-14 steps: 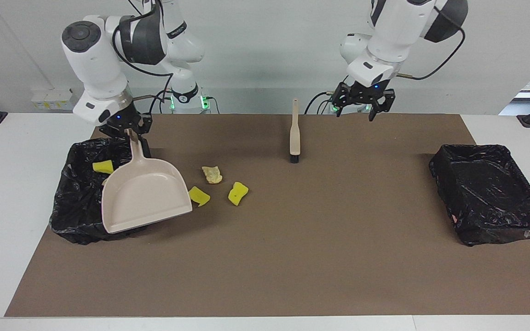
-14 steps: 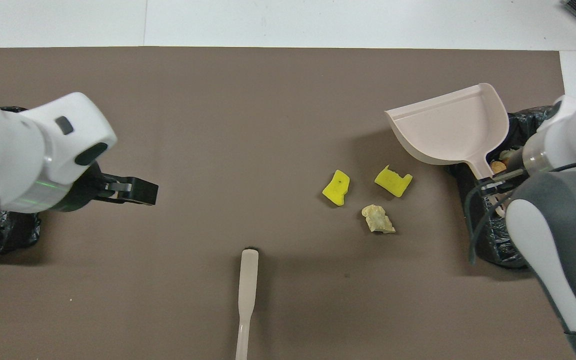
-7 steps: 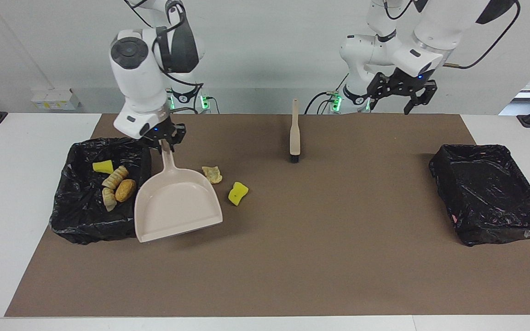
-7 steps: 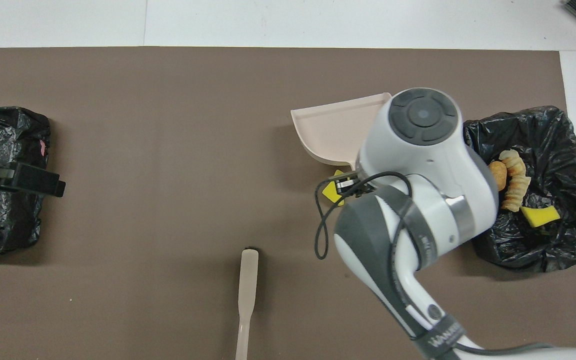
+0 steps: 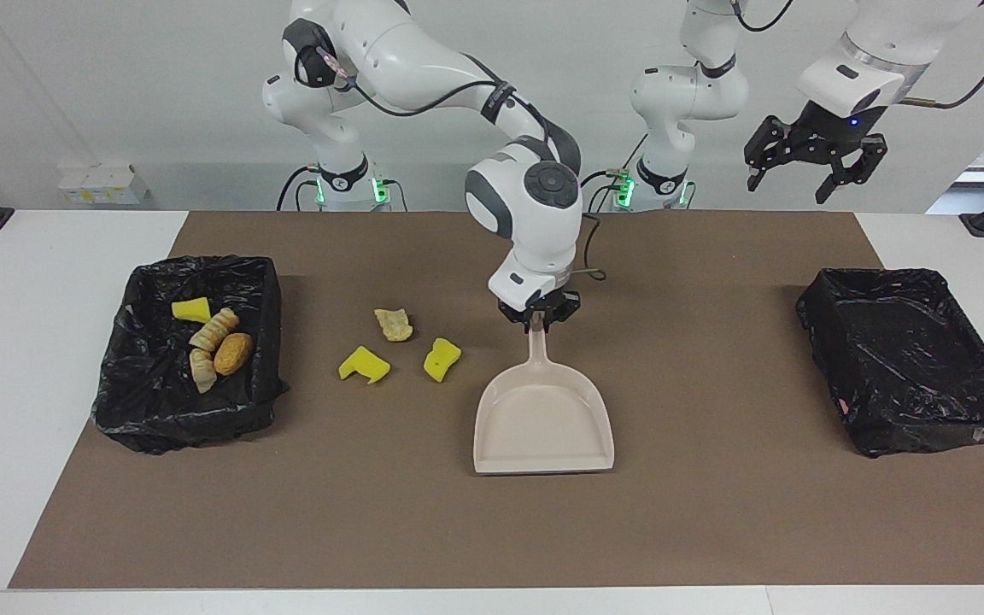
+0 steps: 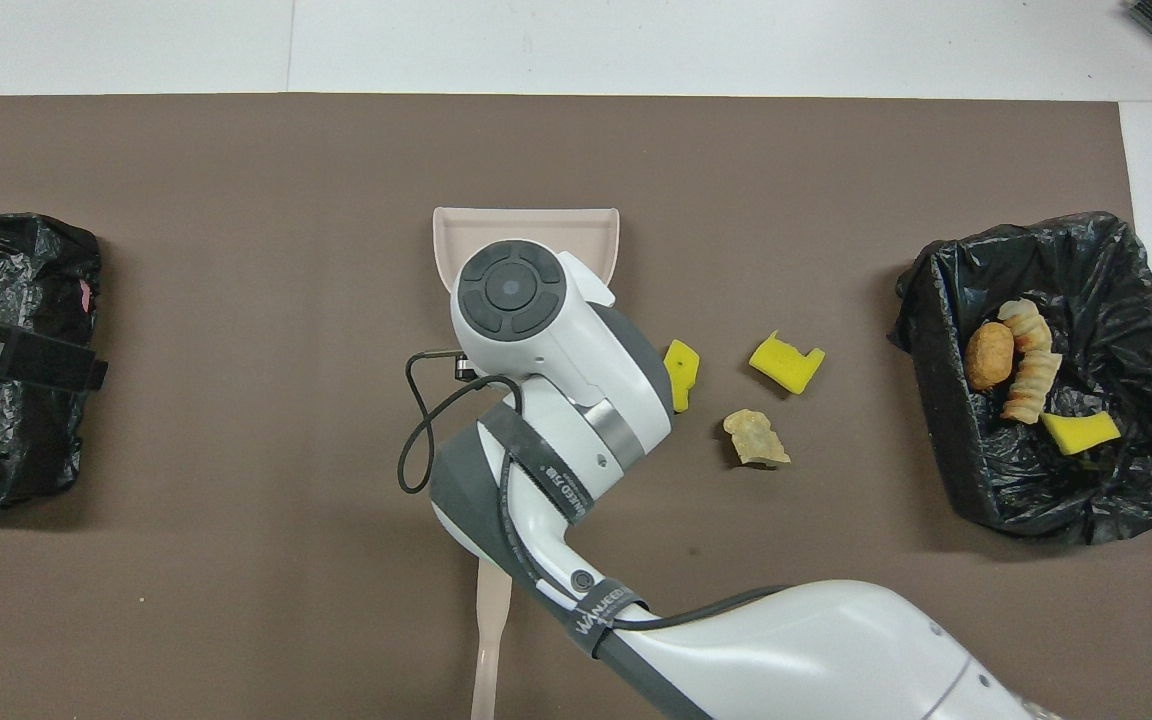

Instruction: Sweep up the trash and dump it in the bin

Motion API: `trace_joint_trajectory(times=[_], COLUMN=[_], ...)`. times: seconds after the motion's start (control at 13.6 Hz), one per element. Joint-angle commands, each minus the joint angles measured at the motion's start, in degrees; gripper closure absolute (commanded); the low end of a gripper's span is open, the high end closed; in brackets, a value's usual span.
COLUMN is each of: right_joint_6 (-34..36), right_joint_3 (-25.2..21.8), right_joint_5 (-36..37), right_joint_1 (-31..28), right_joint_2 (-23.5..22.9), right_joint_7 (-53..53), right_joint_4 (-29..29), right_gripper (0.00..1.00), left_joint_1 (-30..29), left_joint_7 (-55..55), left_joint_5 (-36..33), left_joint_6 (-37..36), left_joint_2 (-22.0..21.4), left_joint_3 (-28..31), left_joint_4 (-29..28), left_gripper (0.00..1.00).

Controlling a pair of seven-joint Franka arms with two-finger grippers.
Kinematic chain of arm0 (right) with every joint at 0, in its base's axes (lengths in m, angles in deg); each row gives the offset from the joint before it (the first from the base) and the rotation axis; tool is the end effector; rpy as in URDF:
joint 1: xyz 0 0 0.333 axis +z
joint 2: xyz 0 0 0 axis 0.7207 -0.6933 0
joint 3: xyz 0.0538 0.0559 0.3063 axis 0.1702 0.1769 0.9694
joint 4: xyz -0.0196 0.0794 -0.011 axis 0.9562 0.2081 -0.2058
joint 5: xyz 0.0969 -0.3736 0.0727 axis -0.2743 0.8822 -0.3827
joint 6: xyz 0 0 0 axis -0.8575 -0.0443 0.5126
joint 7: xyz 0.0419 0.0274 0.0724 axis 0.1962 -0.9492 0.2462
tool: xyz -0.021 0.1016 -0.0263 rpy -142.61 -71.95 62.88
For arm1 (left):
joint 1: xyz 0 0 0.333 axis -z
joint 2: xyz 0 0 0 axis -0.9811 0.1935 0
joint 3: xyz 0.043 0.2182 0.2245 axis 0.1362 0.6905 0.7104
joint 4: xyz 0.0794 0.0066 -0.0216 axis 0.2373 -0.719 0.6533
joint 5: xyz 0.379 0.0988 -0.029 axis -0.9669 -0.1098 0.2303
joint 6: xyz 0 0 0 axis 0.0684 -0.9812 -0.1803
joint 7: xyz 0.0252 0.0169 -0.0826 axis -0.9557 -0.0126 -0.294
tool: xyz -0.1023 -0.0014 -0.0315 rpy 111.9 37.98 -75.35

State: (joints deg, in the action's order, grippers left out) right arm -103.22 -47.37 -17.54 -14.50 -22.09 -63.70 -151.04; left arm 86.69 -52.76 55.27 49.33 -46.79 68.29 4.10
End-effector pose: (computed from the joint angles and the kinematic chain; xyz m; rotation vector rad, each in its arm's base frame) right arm 0.5678 0.4570 0.3663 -3.0951 0.0638 0.0272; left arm 0.5189 -0.0754 0.6827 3.0690 -0.4355 -0.0286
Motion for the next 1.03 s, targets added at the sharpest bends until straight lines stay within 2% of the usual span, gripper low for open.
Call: trace_joint_trajectory(times=[0.0, 0.07, 0.15, 0.22, 0.59, 0.81, 0.95], right_joint_6=[-0.71, -0.7, -0.61, -0.18, -0.7, -0.96, -4.98], right_joint_3=[-0.12, -0.12, -0.04, 0.14, 0.58, 0.67, 0.67], right_joint_5=[-0.39, -0.56, -0.83, -1.18, -2.49, -9.77, -12.06], right_joint_1=[0.21, 0.64, 0.56, 0.47, 6.43, 9.87, 12.58], right_joint_2=[-1.85, -1.23, -0.01, 2.7, 15.63, 21.25, 25.99], right_joint_7=[-2.64, -2.91, -3.87, -5.01, -13.7, -15.39, -17.49], right_joint_4=[2.81, 2.55, 2.38, -0.24, -17.55, -26.86, -35.46], right_gripper=[0.16, 0.0, 0.0, 0.0, 0.0, 0.0, 0.0], left_joint_1=[-0.65, -0.65, -0.65, -0.56, -0.65, -0.65, -0.65], left_joint_7=[0.76, 0.76, 0.76, 0.76, 0.76, 0.76, 0.76], left_joint_5=[-1.1, -1.1, -1.1, -1.1, -1.1, -1.1, -1.1], left_joint_6=[0.33, 0.16, 0.25, 0.16, 0.16, 0.16, 0.16], left_joint_2=[0.39, 0.39, 0.39, 0.39, 0.39, 0.39, 0.39], left_joint_3=[-0.3, -0.3, -0.39, -0.39, -0.39, -0.3, -0.39], left_joint_4=[0.95, 0.95, 0.95, 0.95, 0.95, 0.95, 0.95], left_gripper=[0.0, 0.0, 0.0, 0.0, 0.0, 0.0, 0.0])
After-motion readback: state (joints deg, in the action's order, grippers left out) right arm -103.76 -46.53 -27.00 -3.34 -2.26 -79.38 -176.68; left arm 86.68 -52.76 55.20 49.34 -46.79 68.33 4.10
